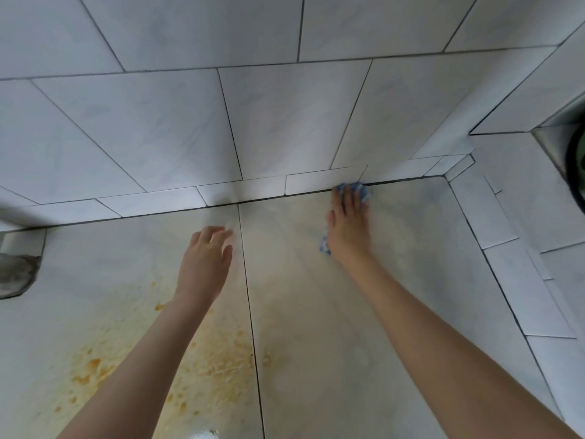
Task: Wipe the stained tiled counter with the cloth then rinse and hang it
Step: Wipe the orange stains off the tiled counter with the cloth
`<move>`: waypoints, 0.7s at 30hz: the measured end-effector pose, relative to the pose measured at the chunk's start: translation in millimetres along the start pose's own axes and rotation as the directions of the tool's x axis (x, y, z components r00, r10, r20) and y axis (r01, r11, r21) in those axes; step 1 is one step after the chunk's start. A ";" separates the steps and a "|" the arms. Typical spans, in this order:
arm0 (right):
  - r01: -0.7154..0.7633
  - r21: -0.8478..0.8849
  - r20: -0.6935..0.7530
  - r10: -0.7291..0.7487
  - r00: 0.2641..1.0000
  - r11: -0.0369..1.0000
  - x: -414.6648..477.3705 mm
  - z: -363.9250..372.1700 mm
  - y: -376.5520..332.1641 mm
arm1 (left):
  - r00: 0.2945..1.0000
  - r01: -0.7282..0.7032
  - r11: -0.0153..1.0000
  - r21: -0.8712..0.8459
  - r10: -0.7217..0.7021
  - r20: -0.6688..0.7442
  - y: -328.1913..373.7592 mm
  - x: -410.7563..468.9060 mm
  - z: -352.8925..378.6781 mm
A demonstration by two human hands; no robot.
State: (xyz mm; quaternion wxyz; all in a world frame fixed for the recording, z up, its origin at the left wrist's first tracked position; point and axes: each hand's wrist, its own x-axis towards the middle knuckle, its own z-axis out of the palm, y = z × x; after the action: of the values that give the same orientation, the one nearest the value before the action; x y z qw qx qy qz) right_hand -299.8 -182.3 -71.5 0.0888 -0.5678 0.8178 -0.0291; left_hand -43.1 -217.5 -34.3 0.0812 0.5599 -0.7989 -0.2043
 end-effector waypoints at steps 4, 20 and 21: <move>0.123 0.035 -0.038 -0.122 0.992 0.992 -37.4 15.4 -41.4 | 1.000 0.001 1.000 -0.003 -0.001 0.002 -0.9 -1.1 -0.1; -0.132 -0.048 -0.067 0.128 0.989 0.990 -33.4 -2.6 67.9 | 1.000 0.016 0.999 -0.029 -0.017 -0.024 0.6 -1.6 0.3; -0.183 -0.034 -0.078 0.180 0.981 0.982 -27.4 -1.6 59.6 | 1.000 0.013 0.999 -0.030 -0.014 -0.024 0.2 -1.7 0.5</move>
State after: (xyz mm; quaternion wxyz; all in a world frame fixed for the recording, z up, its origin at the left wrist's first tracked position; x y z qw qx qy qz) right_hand -345.8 -135.8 -75.8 0.0487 -0.4910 0.8694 -0.0253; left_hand -42.8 -215.7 -34.5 0.0980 0.5666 -0.7908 -0.2099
